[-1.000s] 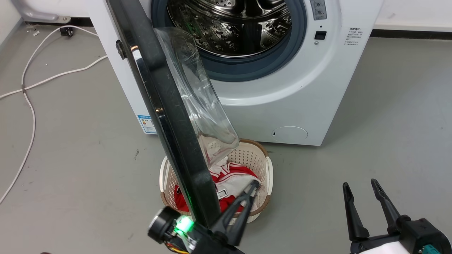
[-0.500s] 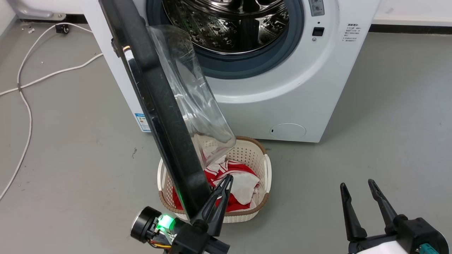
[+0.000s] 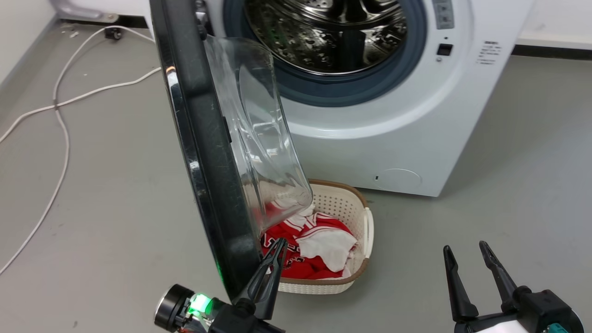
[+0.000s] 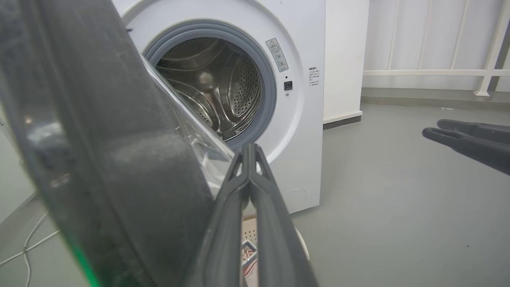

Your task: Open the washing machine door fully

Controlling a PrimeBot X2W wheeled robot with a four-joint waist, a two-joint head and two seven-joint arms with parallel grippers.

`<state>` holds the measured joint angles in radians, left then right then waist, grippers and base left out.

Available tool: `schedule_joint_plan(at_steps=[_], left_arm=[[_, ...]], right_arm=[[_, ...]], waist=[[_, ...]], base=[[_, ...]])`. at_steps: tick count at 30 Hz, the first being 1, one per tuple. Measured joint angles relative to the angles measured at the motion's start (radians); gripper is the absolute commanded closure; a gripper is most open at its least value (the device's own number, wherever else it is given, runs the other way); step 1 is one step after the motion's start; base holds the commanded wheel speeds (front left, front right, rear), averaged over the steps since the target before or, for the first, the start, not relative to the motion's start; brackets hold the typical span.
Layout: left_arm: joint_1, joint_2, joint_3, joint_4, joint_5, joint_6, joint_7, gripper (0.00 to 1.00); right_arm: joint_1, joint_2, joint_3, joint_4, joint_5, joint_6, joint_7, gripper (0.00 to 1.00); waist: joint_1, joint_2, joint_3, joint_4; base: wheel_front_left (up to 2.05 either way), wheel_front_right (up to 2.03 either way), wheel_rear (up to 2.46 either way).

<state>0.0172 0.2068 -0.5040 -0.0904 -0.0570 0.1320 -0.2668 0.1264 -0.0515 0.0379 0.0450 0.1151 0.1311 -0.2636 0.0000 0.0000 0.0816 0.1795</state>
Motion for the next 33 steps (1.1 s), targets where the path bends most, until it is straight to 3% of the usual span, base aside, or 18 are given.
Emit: schedule_joint_plan(at_steps=[21, 33], left_arm=[[0.087, 0.031, 0.140, -0.022, -0.007, 0.037, 0.001, 1.00], [0.093, 0.059, 0.318, 0.015, -0.061, 0.052, 0.001, 1.00]], right_arm=[[0.009, 0.000, 0.005, 0.012, 0.000, 0.000, 0.000, 0.00], [0.005, 0.000, 0.007, 0.017, -0.007, 0.000, 0.000, 0.00]], waist=[[0.0000, 0.0000, -0.005, 0.151], [0.0000, 0.0000, 0.009, 0.166]], base=[[0.00, 0.00, 0.00], [0.00, 0.00, 0.00]])
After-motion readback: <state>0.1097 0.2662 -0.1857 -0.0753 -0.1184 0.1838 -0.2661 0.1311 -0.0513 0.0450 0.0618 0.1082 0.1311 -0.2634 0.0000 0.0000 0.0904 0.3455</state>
